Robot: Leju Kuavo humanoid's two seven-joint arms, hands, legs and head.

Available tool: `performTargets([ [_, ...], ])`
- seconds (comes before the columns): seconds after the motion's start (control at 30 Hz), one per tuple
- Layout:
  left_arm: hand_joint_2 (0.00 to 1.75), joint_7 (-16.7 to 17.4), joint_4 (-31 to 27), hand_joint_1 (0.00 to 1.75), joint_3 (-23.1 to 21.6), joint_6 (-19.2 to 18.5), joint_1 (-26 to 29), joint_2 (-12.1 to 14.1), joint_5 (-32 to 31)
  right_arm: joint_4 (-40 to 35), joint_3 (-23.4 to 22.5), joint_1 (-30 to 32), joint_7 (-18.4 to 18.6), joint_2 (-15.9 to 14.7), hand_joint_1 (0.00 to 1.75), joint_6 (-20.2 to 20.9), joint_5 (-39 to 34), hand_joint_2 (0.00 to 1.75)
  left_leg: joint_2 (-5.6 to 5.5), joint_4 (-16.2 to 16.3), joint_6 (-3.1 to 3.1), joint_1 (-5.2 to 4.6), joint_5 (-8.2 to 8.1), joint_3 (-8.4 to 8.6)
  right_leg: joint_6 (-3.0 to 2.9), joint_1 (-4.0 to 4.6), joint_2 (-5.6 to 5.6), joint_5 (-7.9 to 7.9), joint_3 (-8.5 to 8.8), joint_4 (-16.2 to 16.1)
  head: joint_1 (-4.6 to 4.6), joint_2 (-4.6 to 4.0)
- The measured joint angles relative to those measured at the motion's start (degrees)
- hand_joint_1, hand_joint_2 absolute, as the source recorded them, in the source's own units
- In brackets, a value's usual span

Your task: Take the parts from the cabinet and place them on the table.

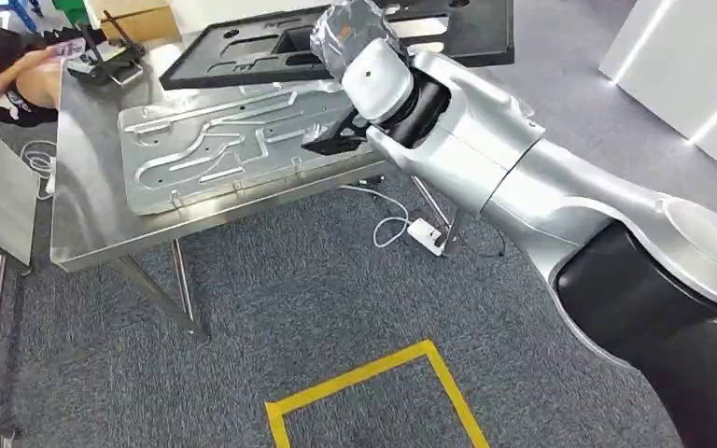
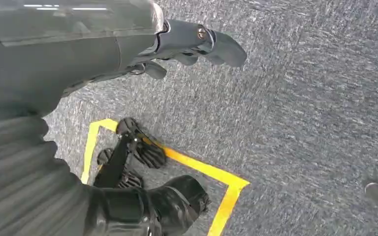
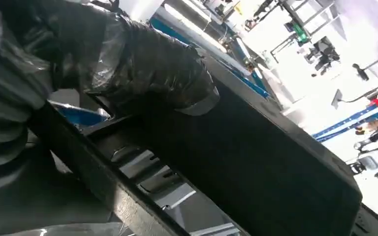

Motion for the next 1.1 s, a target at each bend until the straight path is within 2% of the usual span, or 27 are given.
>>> performTargets([
  [0.03, 1.75, -0.1, 0.0, 0.0, -0.1, 0.0, 0.3, 0.0, 0.0, 0.0, 0.0, 0.1, 0.0, 0.0, 1.75, 0.0, 0.0, 1.75, -0.06, -0.2, 0.68, 0.0, 0.45, -0.04, 0.46, 0.12, 0.02, 0.2, 0.19, 0.5, -0.02, 0.0],
  [0.07, 1.75, -0.2, 0.0, 0.0, -0.1, -0.1, 0.3, 0.0, 0.0, 0.0, 0.0, 0.0, -0.1, 0.0, 1.75, 0.0, 0.0, 1.75, -0.03, -0.2, 1.03, 0.19, 0.57, 0.22, 0.67, 0.29, 0.03, 0.07, 0.4, 0.5, 0.02, 0.0],
  [0.13, 1.75, -0.5, 0.0, 0.0, -0.3, -0.2, 0.4, 0.2, 0.0, 0.1, 0.0, -0.1, -0.1, -0.1, 1.75, 0.0, 0.0, 1.75, -0.09, -0.5, 1.68, 0.4, 0.37, 1.24, 1.2, -0.08, -0.29, -1.22, -0.41, 2.5, 0.07, 0.0],
  [0.17, 1.75, -0.5, 0.0, 0.0, -0.4, -0.3, 0.4, 0.2, 0.0, 0.1, 0.0, -0.3, 0.0, -0.2, 1.75, 0.0, 0.0, 1.75, -0.1, -0.4, 1.98, 0.38, 0.18, 1.42, 1.5, -0.13, -0.38, -2.7, -2.01, 5.7, 0.02, 0.0],
  [0.23, 1.75, -0.4, 0.0, 0.0, -0.5, -0.3, 0.3, 0.3, 0.0, 0.1, 0.0, -0.3, -0.1, -0.2, 1.75, 0.0, 0.0, 1.75, -0.06, -0.4, 2.3, 0.29, -0.16, 1.8, 1.92, -0.31, -0.49, -6.08, -6.84, 14.2, 0.04, 0.0],
  [0.27, 1.75, -0.2, 0.0, 0.0, -0.7, -0.3, 0.3, 0.3, 0.0, 0.2, 0.0, -0.2, -0.1, -0.2, 1.75, 0.0, 0.0, 1.75, -0.09, -0.3, 2.3, 0.24, -0.37, 2.04, 1.72, -0.37, -0.57, -6.9, -9.11, 17.6, 0.0, 0.0],
  [0.3, 1.75, 0.2, 0.0, 0.0, -0.8, -0.3, 0.4, 0.3, 0.2, 0.3, 0.0, -0.1, -0.1, -0.2, 1.75, 0.1, 0.0, 1.75, -0.17, -0.2, 2.28, 0.24, -0.57, 2.38, 1.53, -0.39, -0.59, -6.2, -9.85, 17.8, 0.02, 0.0],
  [0.33, 1.75, 0.5, 0.0, 0.0, -0.9, -0.2, 0.5, 0.3, 0.2, 0.4, 0.0, 0.0, -0.1, -0.2, 1.75, 0.1, 0.0, 1.75, -0.23, -0.2, 2.21, 0.22, -0.91, 2.83, 1.37, -0.36, -0.58, -4.37, -9.28, 15.6, 0.04, 0.0],
  [0.37, 1.75, 0.6, 0.0, 0.0, -0.9, 0.0, 0.6, 0.3, 0.4, 0.5, 0.0, -0.1, -0.1, -0.2, 1.75, 0.2, 0.0, 1.75, -0.34, -0.2, 2.16, 0.16, -1.32, 3.41, 1.14, -0.27, -0.58, -1.43, -7.48, 11.0, 0.02, 0.0],
  [0.4, 1.75, 0.6, 0.0, 0.0, -0.9, 0.1, 0.7, 0.3, 0.5, 0.5, 0.0, -0.2, -0.1, -0.2, 1.75, 0.3, 0.0, 1.75, -0.34, -0.2, 2.05, 0.09, -1.83, 4.07, 0.51, -0.05, -0.58, 2.1, -4.95, 5.0, 0.02, 0.0],
  [0.43, 1.75, 0.6, 0.0, 0.0, -0.9, 0.1, 0.8, 0.3, 0.5, 0.5, 0.0, -0.2, -0.1, -0.3, 1.75, 0.4, 0.0, 1.75, -0.32, -0.4, 1.88, 0.13, -2.26, 4.41, 0.0, 0.25, -0.6, 3.93, -3.54, 0.7, 0.02, 0.0],
  [0.47, 1.75, 0.6, 0.0, 0.0, -0.9, 0.1, 0.8, 0.3, 0.6, 0.5, 0.0, -0.3, -0.1, -0.3, 1.75, 0.5, 0.0, 1.75, -0.28, -0.5, 1.59, -0.06, -2.44, 4.55, -0.11, 0.59, -0.61, 2.3, -3.18, 0.2, -0.04, 0.0],
  [0.5, 1.75, 0.6, 0.0, 0.0, -1.0, 0.1, 0.8, 0.3, 0.6, 0.5, 0.0, -0.4, -0.1, -0.2, 1.75, 0.6, 0.0, 1.75, -0.25, -0.7, 1.27, -0.03, -2.5, 4.41, -0.15, 0.69, -0.63, 2.51, -2.55, 0.0, -0.02, 0.0],
  [0.57, 1.75, 0.6, 0.0, 0.0, -1.1, 0.2, 0.9, 0.3, 0.6, 0.5, 0.2, -0.2, -0.2, -0.2, 1.75, 0.6, 0.0, 1.75, -0.24, -0.5, 0.49, 0.03, -1.93, 5.07, -0.8, 0.86, -0.59, 2.62, -2.16, -0.7, 0.0, 0.0],
  [0.63, 1.75, 0.6, 0.0, 0.0, -1.2, 0.3, 1.0, 0.3, 0.7, 0.5, 0.3, -0.3, -0.2, -0.4, 1.75, 0.5, 0.0, 1.75, -0.04, 1.0, 0.38, 0.23, -3.03, 4.65, -1.24, 0.36, -0.7, 2.63, -0.58, -1.7, 0.04, 0.0],
  [0.67, 1.75, 0.6, 0.0, 0.0, -1.2, 0.4, 1.1, 0.4, 0.7, 0.5, 0.3, -0.6, -0.1, -0.4, 1.75, 0.5, 0.0, 1.75, -0.06, 4.3, 0.11, 0.28, -4.57, 2.96, -1.63, 0.31, -0.74, 2.46, -0.39, -1.8, -0.04, 0.0],
  [0.77, 1.75, 0.5, 0.0, 0.0, -1.2, 0.4, 1.4, 0.6, 0.7, 0.7, 0.5, -0.3, -0.2, -0.4, 1.75, 0.5, 0.0, 1.75, -0.07, 15.7, -0.54, 0.29, -9.42, -3.91, -1.98, 0.4, -0.5, 1.99, -0.12, -1.8, 0.0, 0.0],
  [0.8, 1.75, 0.5, 0.0, 0.0, -1.2, 0.4, 1.5, 0.6, 0.7, 0.7, 0.5, 0.0, -0.3, -0.4, 1.75, 0.5, 0.0, 1.75, -0.06, 16.7, -0.68, 0.31, -9.1, -5.11, -1.93, 0.41, -0.37, 1.81, -0.04, -1.6, 0.0, 0.0],
  [0.83, 1.75, 0.5, 0.0, 0.0, -1.2, 0.4, 1.5, 0.6, 0.7, 0.8, 0.6, 0.1, -0.3, -0.4, 1.75, 0.5, 0.0, 1.75, -0.05, 15.1, -0.7, 0.33, -7.44, -5.01, -1.9, 0.4, -0.31, 1.6, 0.11, -1.4, -0.02, 0.0],
  [0.87, 1.75, 0.5, 0.0, 0.0, -1.2, 0.4, 1.5, 0.7, 0.7, 0.8, 0.6, 0.1, -0.3, -0.4, 1.75, 0.5, 0.0, 1.75, -0.03, 11.2, -0.64, 0.35, -4.62, -3.72, -1.75, 0.35, -0.29, 1.27, 0.28, -1.2, 0.0, 0.0],
  [0.9, 1.75, 0.5, 0.0, 0.0, -1.3, 0.4, 1.5, 0.8, 0.7, 0.8, 0.6, 0.1, -0.3, -0.4, 1.75, 0.5, 0.0, 1.75, -0.01, 5.6, -0.6, 0.36, -0.96, -1.49, -1.54, 0.29, -0.29, 0.85, 0.47, -0.7, -0.02, 0.0],
  [0.93, 1.75, 0.4, 0.0, 0.0, -1.3, 0.4, 1.5, 0.9, 0.7, 0.8, 0.6, 0.0, -0.3, -0.4, 1.75, 0.5, 0.0, 1.75, 0.05, 0.9, -0.52, 0.37, 1.53, 0.3, -1.31, 0.27, -0.31, 0.47, 0.54, -0.4, 0.0, 0.0],
  [0.97, 1.75, 0.4, 0.0, 0.0, -1.3, 0.4, 1.4, 0.9, 0.7, 0.8, 0.7, 0.0, -0.2, -0.4, 1.75, 0.5, 0.0, 1.75, 0.08, 0.1, -0.38, -0.03, -0.55, 0.38, -1.06, 0.39, -0.31, 0.37, 0.52, -0.1, 0.0, 0.0],
  [1.0, 1.75, 0.4, 0.0, 0.0, -1.4, 0.4, 1.3, 0.9, 0.7, 0.9, 0.7, -0.1, -0.2, -0.4, 1.75, 0.5, 0.0, 1.75, 0.1, -0.2, 0.25, -0.23, -0.83, 0.54, -0.77, 0.45, -0.18, 0.36, 0.11, 0.0, 0.02, 0.0],
  [1.03, 1.75, 0.4, 0.0, 0.0, -1.4, 0.4, 1.4, 0.9, 0.7, 0.9, 0.7, 0.1, -0.3, -0.4, 1.75, 0.5, 0.0, 1.75, -0.02, -0.2, 0.75, -0.27, 0.49, 0.61, -0.53, 0.5, -0.21, 0.23, 0.03, 0.0, 0.0, 0.0],
  [1.07, 1.75, 0.4, 0.0, 0.0, -1.4, 0.4, 1.4, 1.0, 0.7, 0.9, 0.7, 0.2, -0.3, -0.4, 1.75, 0.5, 0.0, 1.75, -0.08, -0.1, 0.97, -0.3, 0.5, 0.62, -0.21, 0.49, -0.22, 0.29, 0.13, -0.1, 0.0, 0.0],
  [1.1, 1.75, 0.4, 0.0, 0.0, -1.4, 0.4, 1.3, 0.9, 0.7, 0.8, 0.7, 0.0, -0.3, -0.4, 1.75, 0.5, 0.0, 1.75, -0.05, -0.5, 1.51, 0.21, 0.9, 0.76, 0.1, 0.86, -0.19, 0.23, 0.14, 0.0, 0.0, 0.0],
])
